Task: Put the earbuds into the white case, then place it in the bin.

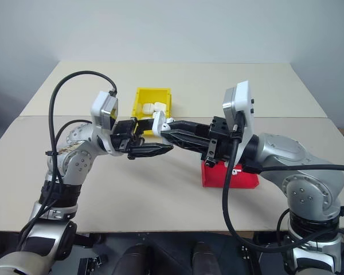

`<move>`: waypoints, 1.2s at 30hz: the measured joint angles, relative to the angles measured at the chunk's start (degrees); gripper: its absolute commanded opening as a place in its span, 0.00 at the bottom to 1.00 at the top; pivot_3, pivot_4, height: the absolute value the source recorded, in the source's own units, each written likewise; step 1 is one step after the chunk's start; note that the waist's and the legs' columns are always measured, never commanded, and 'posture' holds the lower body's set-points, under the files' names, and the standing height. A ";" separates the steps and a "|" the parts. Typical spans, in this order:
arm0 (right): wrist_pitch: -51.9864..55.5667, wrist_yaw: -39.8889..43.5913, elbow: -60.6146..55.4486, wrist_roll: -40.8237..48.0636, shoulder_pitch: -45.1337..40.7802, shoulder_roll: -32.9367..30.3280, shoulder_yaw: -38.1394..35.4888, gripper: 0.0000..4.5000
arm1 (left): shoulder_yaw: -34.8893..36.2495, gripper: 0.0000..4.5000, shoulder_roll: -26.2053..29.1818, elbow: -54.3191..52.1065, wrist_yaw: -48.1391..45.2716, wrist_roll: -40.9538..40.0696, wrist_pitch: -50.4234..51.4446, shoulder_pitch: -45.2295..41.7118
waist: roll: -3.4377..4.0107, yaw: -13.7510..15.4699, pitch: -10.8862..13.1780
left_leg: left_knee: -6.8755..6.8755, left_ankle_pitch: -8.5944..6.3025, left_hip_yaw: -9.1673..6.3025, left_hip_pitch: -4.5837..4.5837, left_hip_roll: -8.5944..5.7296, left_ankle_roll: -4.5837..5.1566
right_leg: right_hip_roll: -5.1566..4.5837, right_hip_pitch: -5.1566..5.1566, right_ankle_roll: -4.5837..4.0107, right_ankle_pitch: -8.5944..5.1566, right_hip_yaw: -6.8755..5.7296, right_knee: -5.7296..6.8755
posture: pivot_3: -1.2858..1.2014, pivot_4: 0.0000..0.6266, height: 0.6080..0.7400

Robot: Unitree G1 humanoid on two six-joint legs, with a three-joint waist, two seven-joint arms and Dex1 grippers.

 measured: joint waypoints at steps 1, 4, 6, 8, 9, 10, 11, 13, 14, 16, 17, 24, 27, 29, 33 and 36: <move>0.00 0.26 -0.01 0.01 0.11 -0.57 0.08 0.41 | 0.07 0.62 0.07 0.04 0.23 0.03 0.00 0.00 | 0.00 0.00 0.00 | 0.00 0.00 0.00 0.00 0.00 0.00 | 0.00 0.00 0.00 0.00 0.00 0.00 | 0.52 0.24 1.00; 0.00 0.59 -0.03 -0.06 0.13 -1.63 0.22 0.62 | 0.12 0.62 0.06 0.24 0.54 0.16 0.00 0.00 | 0.00 0.00 0.00 | 0.00 0.00 0.00 0.00 0.00 0.00 | 0.00 0.00 0.00 0.00 0.00 -0.01 | 0.52 0.24 1.00; 0.00 1.21 0.18 -0.32 0.14 -2.94 0.23 0.70 | 0.18 0.62 0.06 0.60 0.58 0.15 0.00 0.00 | 0.00 0.01 0.00 | 0.00 0.00 0.00 0.00 0.00 0.00 | 0.00 0.00 0.00 0.00 0.00 -0.01 | 0.52 0.24 1.00; 0.00 1.88 0.54 -0.33 0.15 -3.74 0.19 0.70 | 0.19 0.62 0.06 0.82 0.55 0.15 0.00 0.00 | 0.00 0.01 0.00 | 0.00 0.00 0.00 0.00 0.00 0.00 | 0.00 0.01 0.00 0.00 0.00 -0.01 | 0.52 0.24 1.00; 0.00 2.41 0.80 -0.32 0.15 -4.39 0.08 0.70 | 0.19 0.62 0.04 0.85 0.47 0.15 0.00 0.00 | 0.00 0.01 0.00 | 0.00 0.00 0.00 0.00 0.00 0.00 | 0.00 0.00 0.00 0.00 0.00 -0.01 | 0.52 0.24 1.00; 0.00 2.95 1.01 -0.22 0.15 -5.09 -0.08 0.70 | 0.21 0.62 0.04 0.86 0.42 0.15 -0.01 -0.03 | 0.00 0.01 0.00 | 0.00 0.00 0.00 0.00 0.00 0.00 | 0.00 0.00 0.00 0.00 0.00 -0.02 | 0.52 0.24 1.00; 0.01 3.15 1.22 -0.14 0.18 -5.48 -0.13 0.70 | 0.33 0.62 0.02 0.86 0.42 0.10 -0.05 -0.11 | 0.00 0.01 0.00 | 0.00 0.00 0.00 0.00 0.00 0.01 | 0.00 0.00 0.00 0.00 0.00 -0.02 | 0.52 0.24 1.00; 0.02 3.90 1.60 0.17 0.55 -6.09 -0.16 0.70 | 0.52 0.62 -0.01 0.86 0.40 0.03 -0.11 -0.61 | 0.00 0.01 0.00 | 0.00 0.00 0.00 0.00 0.00 0.00 | 0.00 0.01 0.00 0.00 0.00 -0.02 | 0.52 0.24 1.00; 0.02 4.52 1.65 0.23 0.80 -6.54 -0.27 0.70 | 0.65 0.62 -0.03 0.86 0.40 0.01 -0.13 -0.80 | 0.00 0.03 0.00 | 0.00 0.00 0.00 0.00 0.00 0.01 | 0.00 0.01 0.00 0.00 0.00 -0.02 | 0.52 0.24 1.00; 0.02 5.63 1.68 0.23 0.97 -7.80 -0.75 0.62 | 0.73 0.62 -0.03 0.87 0.39 0.01 -0.13 -0.82 | -0.01 0.03 0.00 | 0.00 0.00 0.00 0.00 0.00 0.01 | 0.00 0.01 0.00 0.00 0.00 -0.02 | 0.52 0.24 1.00; 0.01 6.39 1.80 0.20 0.97 -8.57 -1.21 0.59 | 0.73 0.62 -0.06 0.89 0.38 0.01 -0.14 -0.82 | -0.01 0.04 0.00 | 0.00 0.00 0.00 0.00 0.00 0.01 | 0.00 0.01 0.00 0.00 0.00 -0.02 | 0.52 0.24 1.00; -4.31 16.64 8.71 -7.08 -7.57 -17.51 -0.75 0.07 | -0.48 0.62 -1.24 2.34 1.03 1.22 -0.02 -0.82 | 0.00 -0.01 0.00 | -0.02 -0.01 0.01 0.02 0.00 0.01 | 0.01 0.00 0.00 0.00 0.00 -0.03 | 0.52 0.24 1.00; -8.80 23.08 13.55 -13.99 -14.09 -18.82 4.51 0.01 | -1.56 0.62 -2.33 3.07 1.11 2.04 -0.07 -1.07 | 0.00 -0.17 0.00 | 0.00 -0.02 0.04 0.02 0.00 0.04 | 0.02 -0.01 0.00 0.00 0.02 -0.04 | 0.52 0.24 1.00; -11.43 27.07 17.46 -18.36 -18.37 -18.54 9.04 0.01 | -2.31 0.62 -3.23 4.17 1.18 2.95 -0.23 -1.36 | 0.00 -0.14 0.00 | 0.01 -0.02 0.07 0.02 -0.01 0.04 | 0.00 -0.05 0.00 0.00 0.05 -0.02 | 0.52 0.24 1.00; -17.27 32.89 24.70 -28.28 -27.23 -15.93 17.61 0.01 | -3.40 0.62 -4.70 7.12 1.69 5.89 -1.85 -2.59 | 0.02 -0.20 0.00 | 0.00 -0.02 0.11 0.00 0.00 0.04 | 0.01 -0.10 0.00 0.00 0.07 0.00 | 0.52 0.24 1.00; -20.97 36.28 29.26 -34.45 -33.36 -11.72 22.67 0.01 | -4.22 0.62 -5.66 8.57 1.56 7.21 -2.88 -3.10 | 0.02 -0.15 0.00 | -0.02 -0.03 0.09 -0.03 0.00 0.05 | 0.02 -0.13 0.00 -0.01 0.05 -0.02 | 0.52 0.24 1.00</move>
